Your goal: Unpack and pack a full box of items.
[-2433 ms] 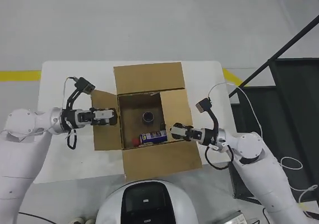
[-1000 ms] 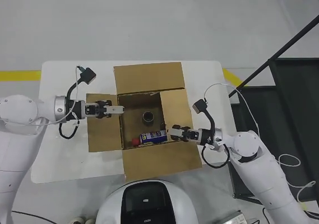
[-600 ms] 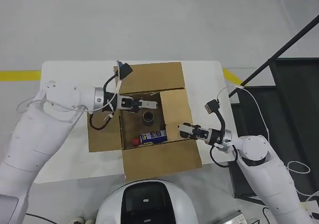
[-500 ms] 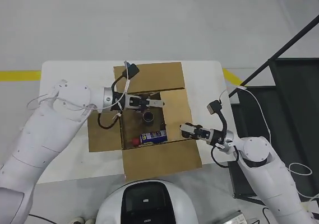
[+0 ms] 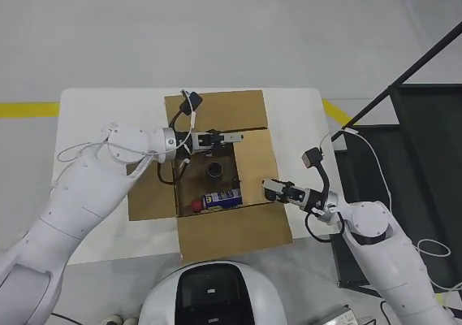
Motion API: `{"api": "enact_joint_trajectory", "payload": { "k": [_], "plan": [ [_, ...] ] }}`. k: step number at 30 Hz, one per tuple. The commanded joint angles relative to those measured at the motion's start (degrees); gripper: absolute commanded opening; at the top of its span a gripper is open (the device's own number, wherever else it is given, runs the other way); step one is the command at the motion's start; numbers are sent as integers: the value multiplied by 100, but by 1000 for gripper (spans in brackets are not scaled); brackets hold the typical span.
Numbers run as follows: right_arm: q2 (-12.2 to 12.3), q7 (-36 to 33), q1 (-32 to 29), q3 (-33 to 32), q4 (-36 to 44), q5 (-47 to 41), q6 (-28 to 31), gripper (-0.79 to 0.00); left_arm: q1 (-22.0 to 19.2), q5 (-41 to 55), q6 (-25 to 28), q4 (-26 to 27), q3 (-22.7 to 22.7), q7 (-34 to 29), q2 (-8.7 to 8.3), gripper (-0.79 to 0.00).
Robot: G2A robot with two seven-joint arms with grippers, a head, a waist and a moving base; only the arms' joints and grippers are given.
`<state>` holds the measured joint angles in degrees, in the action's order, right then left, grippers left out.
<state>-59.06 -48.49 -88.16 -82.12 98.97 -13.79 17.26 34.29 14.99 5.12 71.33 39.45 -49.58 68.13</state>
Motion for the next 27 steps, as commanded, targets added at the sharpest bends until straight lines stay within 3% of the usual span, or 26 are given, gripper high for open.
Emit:
{"api": "enact_joint_trajectory", "payload": {
  "k": [1, 7, 12, 19, 27],
  "plan": [
    [0, 0, 0, 0, 0, 1, 0, 0, 0, -1, 0, 0, 0, 1, 0, 0],
    [-2, 36, -5, 11, 12, 3, -27, 0, 0, -1, 0, 0, 0, 1, 0, 0],
    [12, 45, -83, -81, 118, -81, -102, 0, 102, 37, -250, 122, -8, 352, 71, 0],
    [56, 51, -479, -469, 227, -344, 27, 0, 30, -26, -417, -501, -638, 867, 470, 0],
    [83, 38, -761, -696, 353, -416, 82, 0, -69, 33, 274, -1471, -1000, 1511, 947, 0]
  ]
}}
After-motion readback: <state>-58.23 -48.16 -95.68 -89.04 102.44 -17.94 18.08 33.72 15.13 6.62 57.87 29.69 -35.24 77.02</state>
